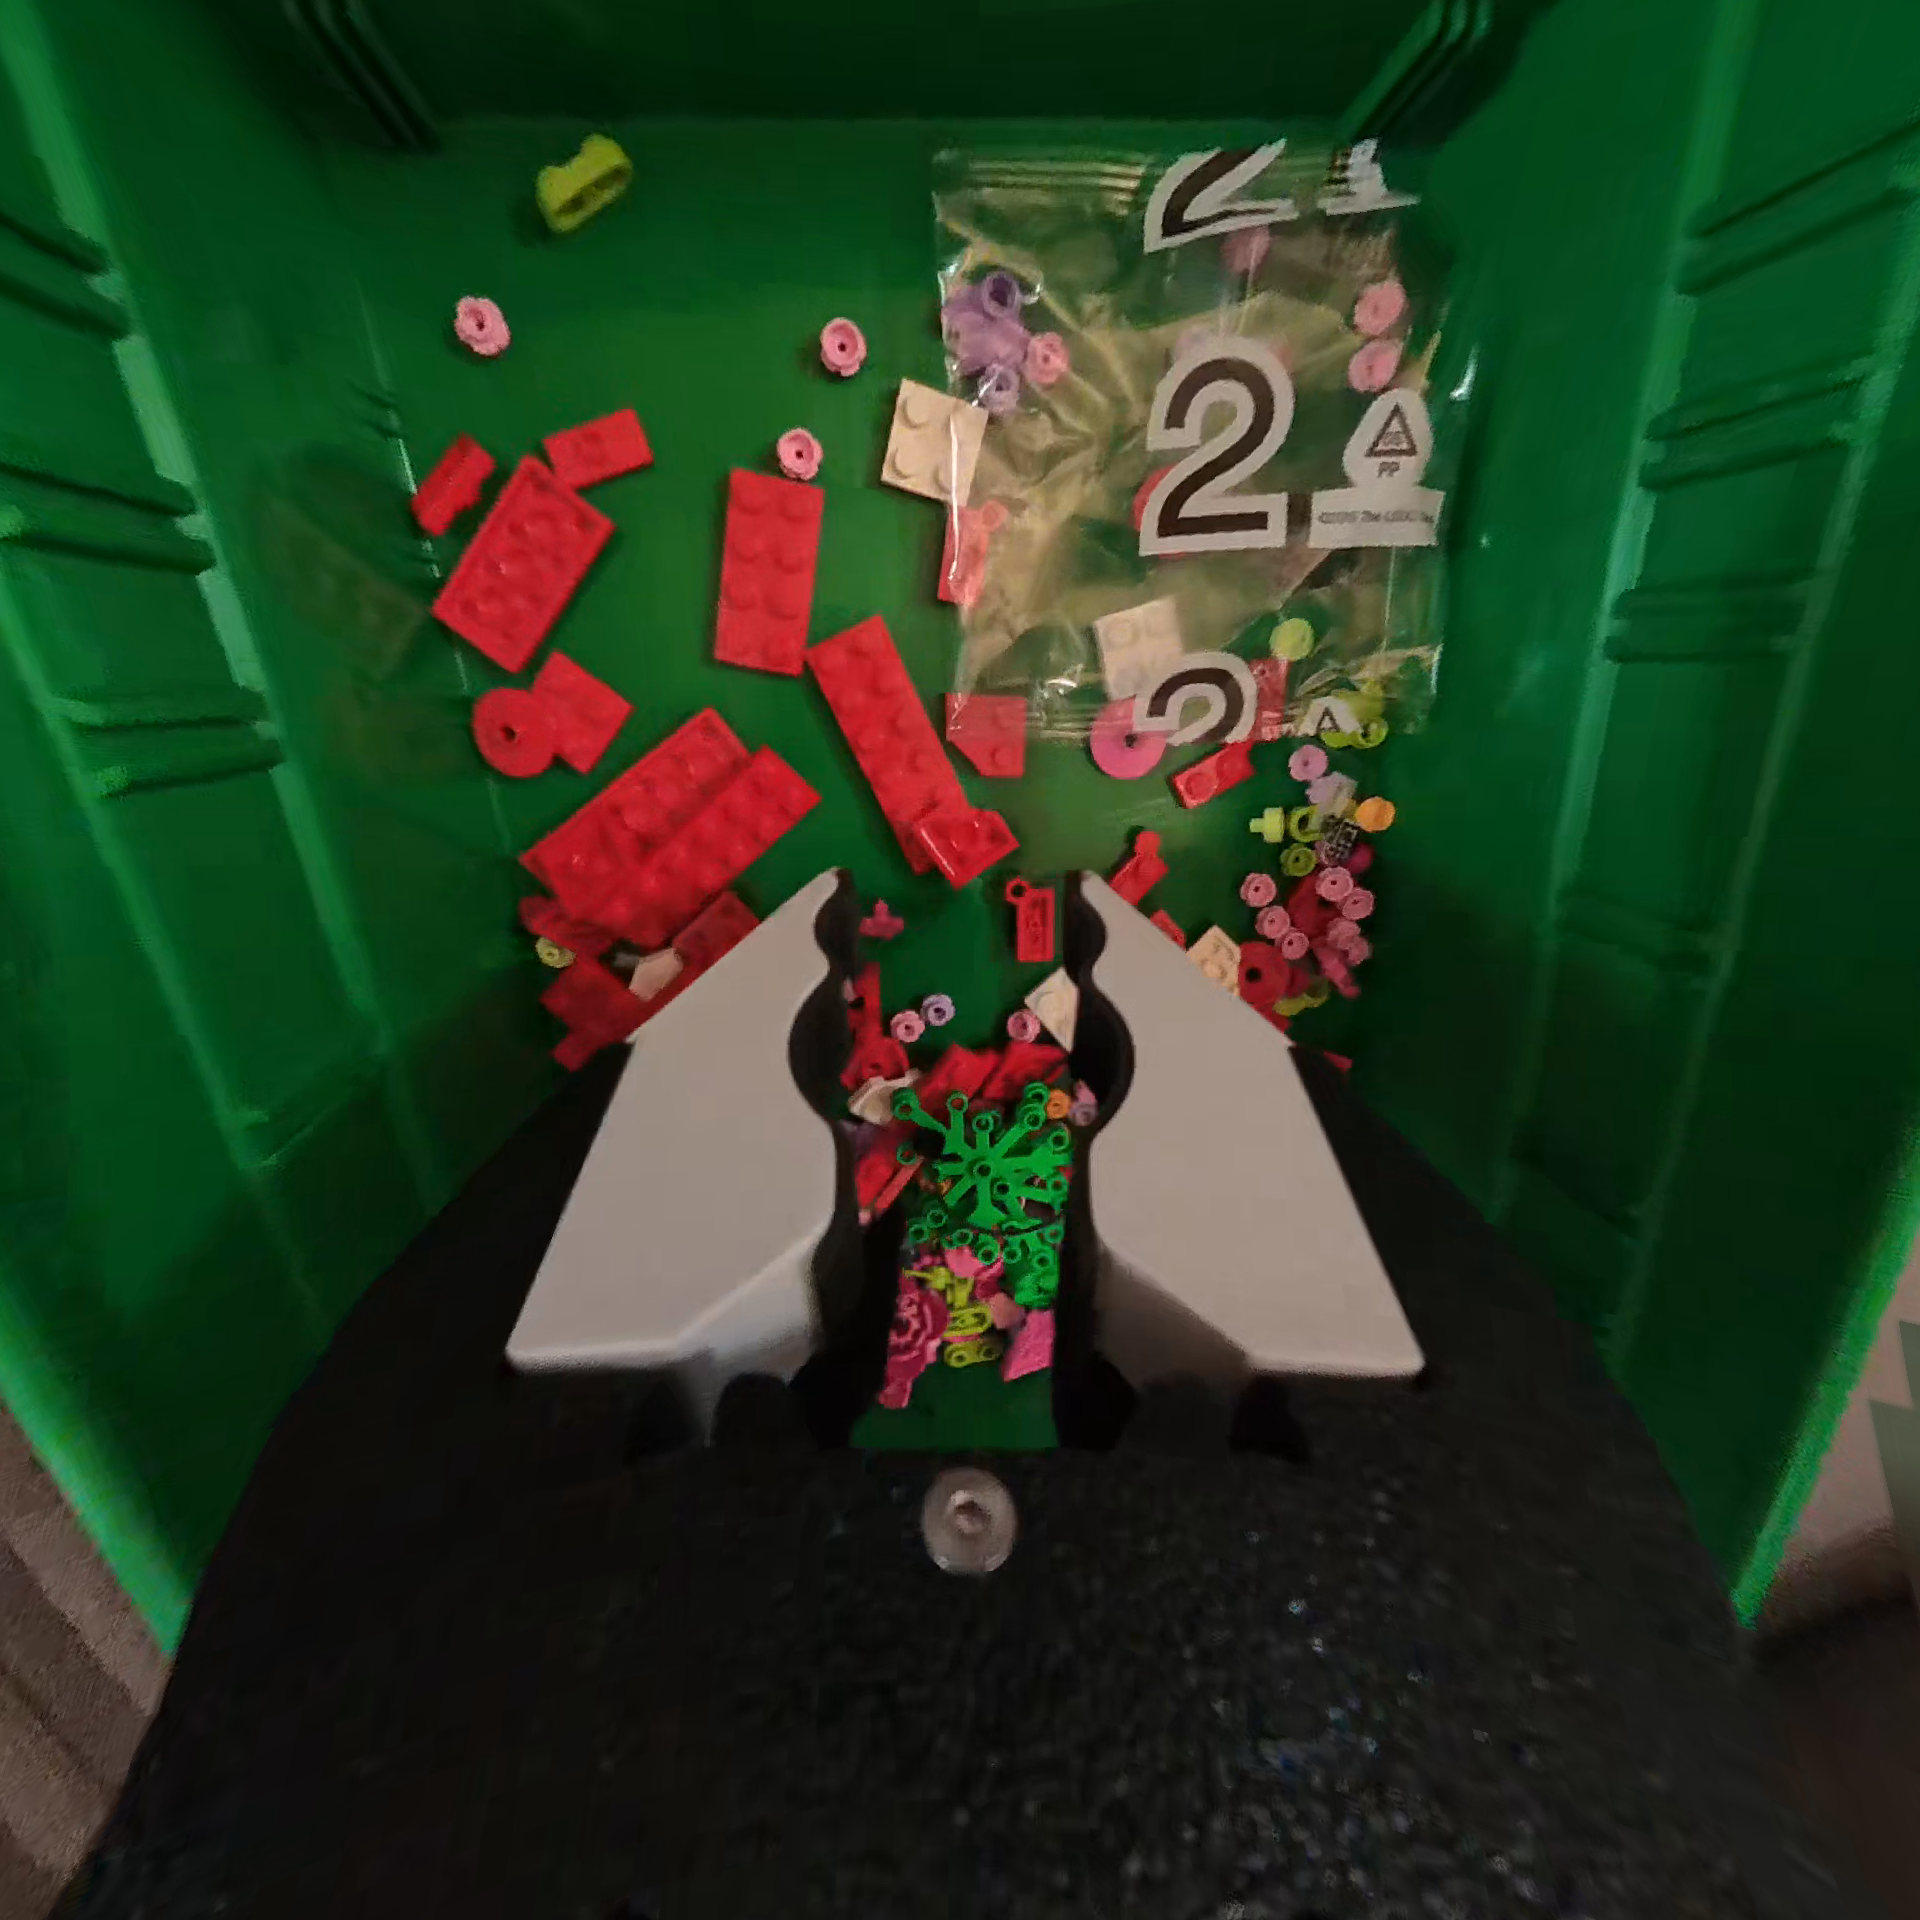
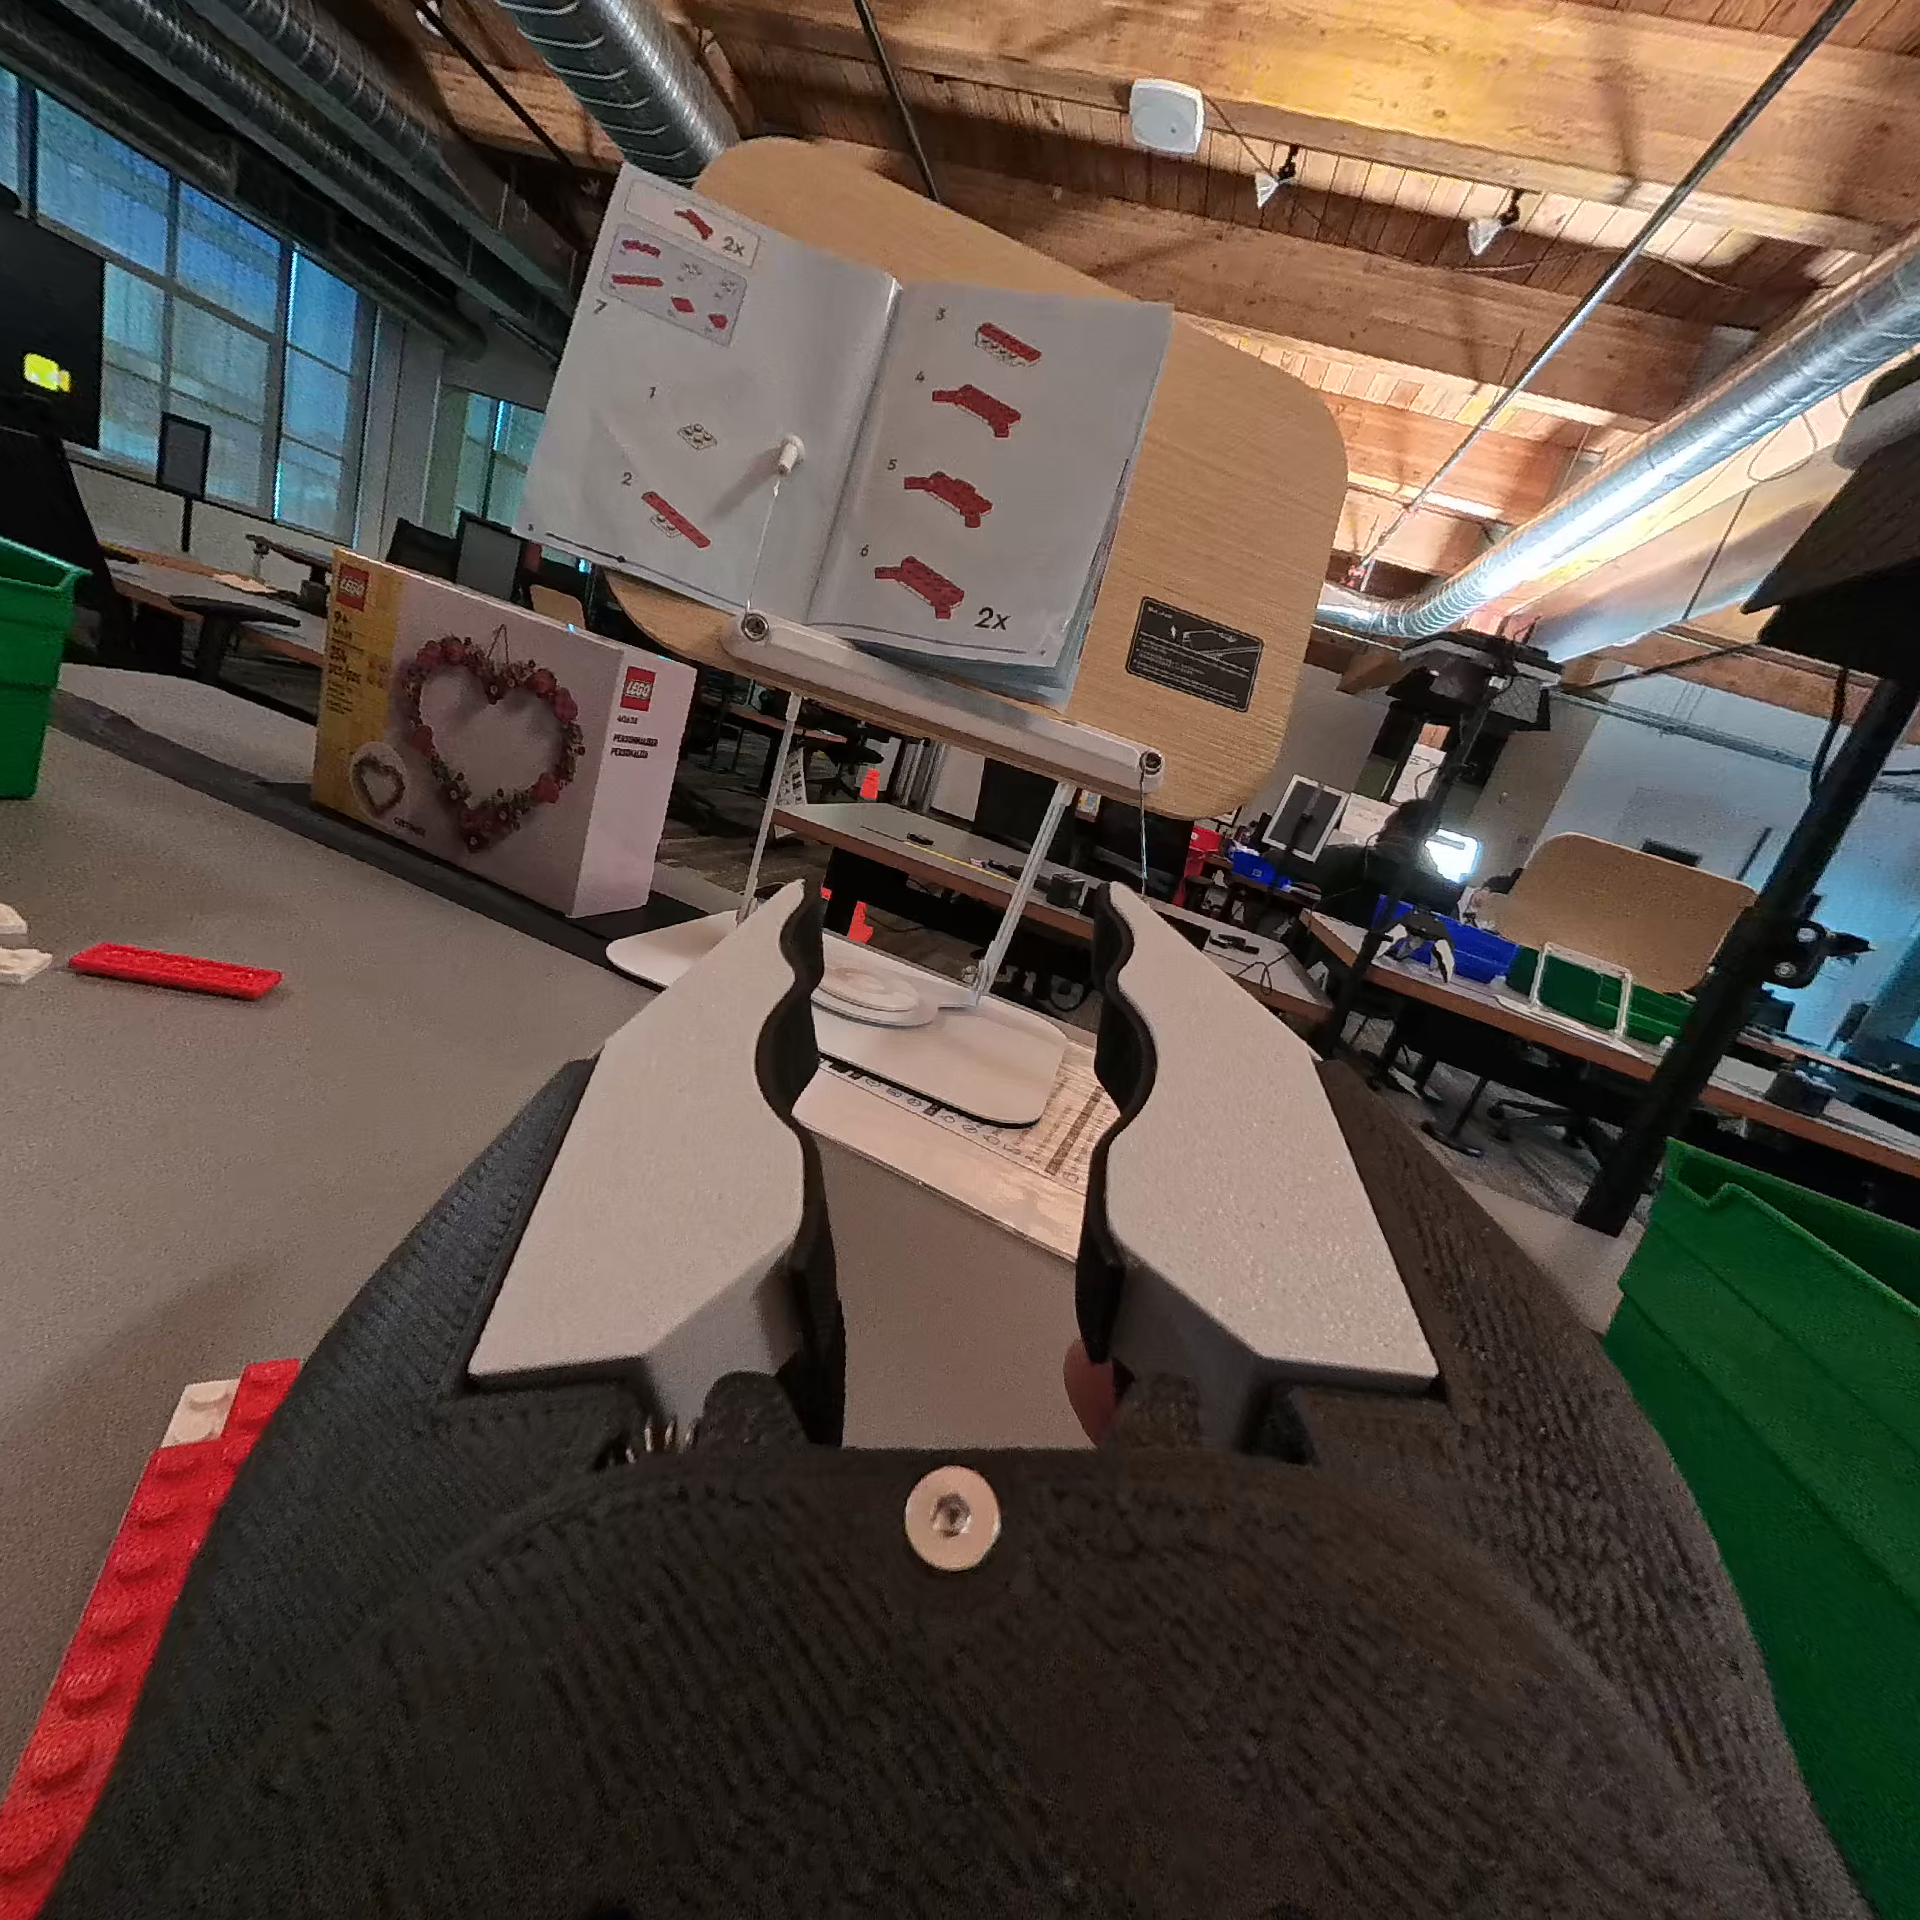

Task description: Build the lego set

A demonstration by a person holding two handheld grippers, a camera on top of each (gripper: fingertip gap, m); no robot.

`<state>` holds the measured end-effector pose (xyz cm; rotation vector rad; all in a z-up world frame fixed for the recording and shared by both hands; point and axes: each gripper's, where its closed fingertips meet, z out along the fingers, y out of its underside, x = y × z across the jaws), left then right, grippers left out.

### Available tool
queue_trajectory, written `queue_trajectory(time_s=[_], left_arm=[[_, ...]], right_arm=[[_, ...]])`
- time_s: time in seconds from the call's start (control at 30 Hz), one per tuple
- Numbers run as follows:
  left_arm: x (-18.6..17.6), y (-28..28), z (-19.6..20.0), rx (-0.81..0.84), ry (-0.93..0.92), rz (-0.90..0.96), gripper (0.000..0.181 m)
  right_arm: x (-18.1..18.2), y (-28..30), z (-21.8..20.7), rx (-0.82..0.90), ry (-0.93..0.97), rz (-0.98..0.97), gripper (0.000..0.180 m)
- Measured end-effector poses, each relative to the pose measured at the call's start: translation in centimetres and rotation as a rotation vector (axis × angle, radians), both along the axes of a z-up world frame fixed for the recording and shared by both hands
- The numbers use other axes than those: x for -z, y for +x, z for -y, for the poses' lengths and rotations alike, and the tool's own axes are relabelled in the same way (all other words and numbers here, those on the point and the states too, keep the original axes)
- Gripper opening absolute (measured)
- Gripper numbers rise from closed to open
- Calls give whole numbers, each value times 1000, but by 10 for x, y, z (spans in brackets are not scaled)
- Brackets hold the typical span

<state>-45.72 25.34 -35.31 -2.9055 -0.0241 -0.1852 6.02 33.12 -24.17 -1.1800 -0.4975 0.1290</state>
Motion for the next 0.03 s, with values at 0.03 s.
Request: queue_trajectory(time_s=[0.03], left_arm=[[2, -1, -1, 3, -8, -13, 38]], right_arm=[[0, 0, 0, 0, 0, 1, 50]])
